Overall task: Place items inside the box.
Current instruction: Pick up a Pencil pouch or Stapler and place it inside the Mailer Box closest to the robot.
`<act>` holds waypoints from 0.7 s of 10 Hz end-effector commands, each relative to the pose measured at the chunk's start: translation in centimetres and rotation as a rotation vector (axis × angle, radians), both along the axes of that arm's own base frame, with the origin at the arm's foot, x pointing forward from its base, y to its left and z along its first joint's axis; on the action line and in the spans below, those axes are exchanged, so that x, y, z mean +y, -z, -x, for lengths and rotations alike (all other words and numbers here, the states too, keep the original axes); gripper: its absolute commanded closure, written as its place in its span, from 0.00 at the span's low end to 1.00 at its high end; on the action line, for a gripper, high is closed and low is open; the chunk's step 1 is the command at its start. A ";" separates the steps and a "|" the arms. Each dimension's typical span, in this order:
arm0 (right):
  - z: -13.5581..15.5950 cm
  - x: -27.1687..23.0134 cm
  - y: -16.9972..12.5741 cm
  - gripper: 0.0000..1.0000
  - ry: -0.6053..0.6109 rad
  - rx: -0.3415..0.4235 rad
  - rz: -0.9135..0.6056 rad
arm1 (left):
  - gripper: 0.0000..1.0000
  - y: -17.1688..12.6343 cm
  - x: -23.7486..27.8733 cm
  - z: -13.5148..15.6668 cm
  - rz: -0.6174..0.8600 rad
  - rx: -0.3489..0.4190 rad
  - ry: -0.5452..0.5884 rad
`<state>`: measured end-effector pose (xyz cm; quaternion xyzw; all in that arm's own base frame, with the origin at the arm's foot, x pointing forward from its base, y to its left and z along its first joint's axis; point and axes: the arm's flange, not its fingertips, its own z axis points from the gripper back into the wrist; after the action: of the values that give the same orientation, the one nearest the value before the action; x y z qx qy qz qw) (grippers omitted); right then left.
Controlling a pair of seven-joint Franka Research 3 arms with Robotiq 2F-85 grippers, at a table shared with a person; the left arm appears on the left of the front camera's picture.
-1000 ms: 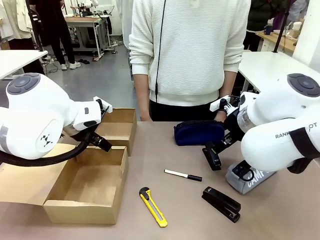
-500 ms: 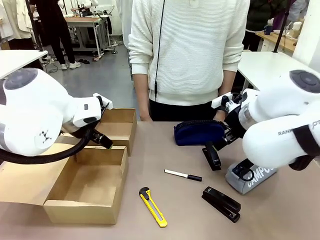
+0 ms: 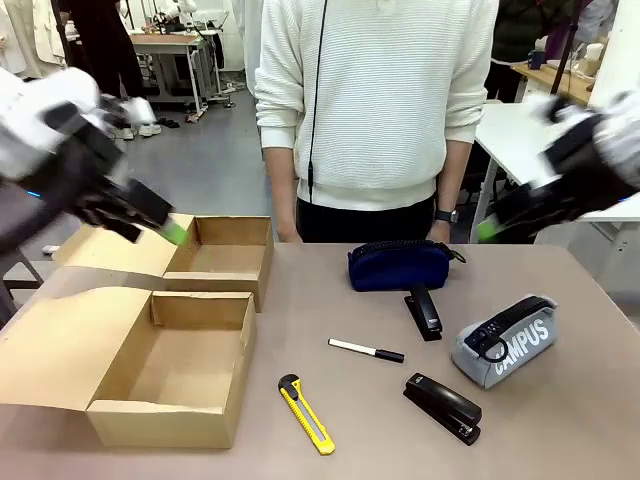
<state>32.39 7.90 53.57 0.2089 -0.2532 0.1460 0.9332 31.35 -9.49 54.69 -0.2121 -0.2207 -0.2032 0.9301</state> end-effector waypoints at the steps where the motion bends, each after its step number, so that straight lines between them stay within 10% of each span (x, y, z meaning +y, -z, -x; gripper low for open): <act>1: 1.5 -9.9 -1.0 0.00 0.210 0.110 -0.327 | 0.00 0.0 8.0 -1.5 0.233 0.152 -0.137; 7: 7.5 -29.7 8.9 0.00 0.458 0.081 -0.935 | 0.00 12.9 30.2 1.0 1.051 0.334 -0.721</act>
<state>24.56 -22.66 46.29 0.5315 -0.2850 -0.1982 0.7726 29.58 21.91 42.65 -0.5425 -0.1802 0.2578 0.7789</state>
